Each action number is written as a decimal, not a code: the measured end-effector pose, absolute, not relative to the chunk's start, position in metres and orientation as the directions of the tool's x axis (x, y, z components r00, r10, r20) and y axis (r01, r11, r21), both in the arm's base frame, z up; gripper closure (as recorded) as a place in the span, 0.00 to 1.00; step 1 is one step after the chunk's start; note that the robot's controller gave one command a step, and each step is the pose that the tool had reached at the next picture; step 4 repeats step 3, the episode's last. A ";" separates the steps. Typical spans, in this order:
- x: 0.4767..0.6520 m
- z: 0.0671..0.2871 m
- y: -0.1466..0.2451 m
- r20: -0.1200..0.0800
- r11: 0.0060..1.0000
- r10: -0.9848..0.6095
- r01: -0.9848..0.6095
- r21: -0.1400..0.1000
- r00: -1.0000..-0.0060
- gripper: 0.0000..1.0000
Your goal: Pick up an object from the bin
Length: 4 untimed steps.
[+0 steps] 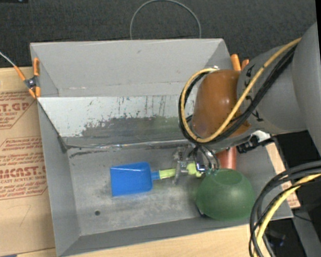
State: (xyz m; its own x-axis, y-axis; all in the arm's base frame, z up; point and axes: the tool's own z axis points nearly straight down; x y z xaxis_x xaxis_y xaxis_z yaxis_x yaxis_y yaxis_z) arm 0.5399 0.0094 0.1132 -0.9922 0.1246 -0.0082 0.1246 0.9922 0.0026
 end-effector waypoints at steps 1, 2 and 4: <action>0.546 0.166 0.011 0.004 0.992 0.125 0.125 0.003 -0.992 1.00; 0.550 0.159 0.003 -0.010 0.987 0.163 0.163 0.005 -0.987 1.00; 0.544 0.226 0.003 0.004 0.989 0.145 0.145 0.004 -0.989 1.00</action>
Offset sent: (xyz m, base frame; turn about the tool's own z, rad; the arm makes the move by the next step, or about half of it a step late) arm 0.0100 -0.0142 0.0054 0.0700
